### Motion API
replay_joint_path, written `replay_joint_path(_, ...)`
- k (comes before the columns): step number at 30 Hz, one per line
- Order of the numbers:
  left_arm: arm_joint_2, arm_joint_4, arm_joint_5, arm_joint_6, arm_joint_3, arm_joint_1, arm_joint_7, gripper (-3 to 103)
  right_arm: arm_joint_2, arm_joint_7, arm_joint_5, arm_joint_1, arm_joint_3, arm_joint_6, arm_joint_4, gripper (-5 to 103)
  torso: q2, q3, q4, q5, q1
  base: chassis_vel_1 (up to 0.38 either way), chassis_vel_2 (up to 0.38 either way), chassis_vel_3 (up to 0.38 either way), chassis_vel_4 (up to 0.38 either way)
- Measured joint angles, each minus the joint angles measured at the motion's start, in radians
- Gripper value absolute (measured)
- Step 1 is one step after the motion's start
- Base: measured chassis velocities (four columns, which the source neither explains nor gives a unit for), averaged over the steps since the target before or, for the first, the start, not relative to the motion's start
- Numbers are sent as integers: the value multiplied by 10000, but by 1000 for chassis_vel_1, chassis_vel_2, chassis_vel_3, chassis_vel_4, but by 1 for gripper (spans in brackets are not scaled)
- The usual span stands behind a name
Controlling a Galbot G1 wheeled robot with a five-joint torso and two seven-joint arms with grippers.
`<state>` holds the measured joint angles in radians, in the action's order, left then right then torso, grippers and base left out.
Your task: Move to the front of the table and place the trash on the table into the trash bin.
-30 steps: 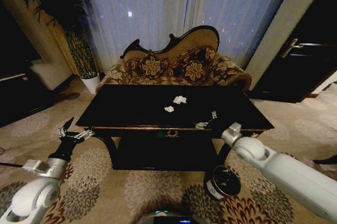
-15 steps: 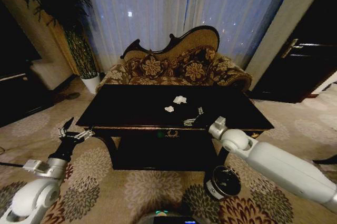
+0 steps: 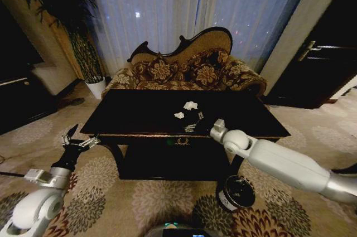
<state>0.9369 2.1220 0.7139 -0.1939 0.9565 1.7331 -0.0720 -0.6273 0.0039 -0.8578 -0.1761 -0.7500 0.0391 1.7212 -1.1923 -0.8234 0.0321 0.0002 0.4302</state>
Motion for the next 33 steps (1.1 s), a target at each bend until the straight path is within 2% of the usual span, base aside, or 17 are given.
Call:
replay_joint_path(3,0,1,0,0,0,0,0,100,-105,-40,-66,462,-635,-2,-204,100,0,0,1,-4,0,0,0,0,0)
replay_joint_path(10,0,1,0,0,0,0,0,100,-327,-166,-323,1087,-1373,17,-565,100,-2,2,5,-3,-1,0,0,0,0)
replay_joint_path(19,0,1,1,-1,0,0,0,100,-1299,-273,-824,2202,-2464,-21,-1376,100,-3,2,3,-3,-2,0,0,0,0)
replay_joint_path(26,0,2,1,0,0,0,0,100,-1562,-249,-1002,2549,-2757,-108,-1501,100,-2,1,2,-3,-2,0,0,0,0)
replay_joint_path(30,0,1,0,-1,0,0,0,100,-1649,-44,-1060,2589,-2777,-188,-1482,94,-1,0,0,-2,-1,0,0,0,0)
replay_joint_path(33,0,1,0,-1,0,0,0,100,-1650,86,-1057,2538,-2704,-221,-1485,78,0,0,0,-2,-1,0,0,0,0)
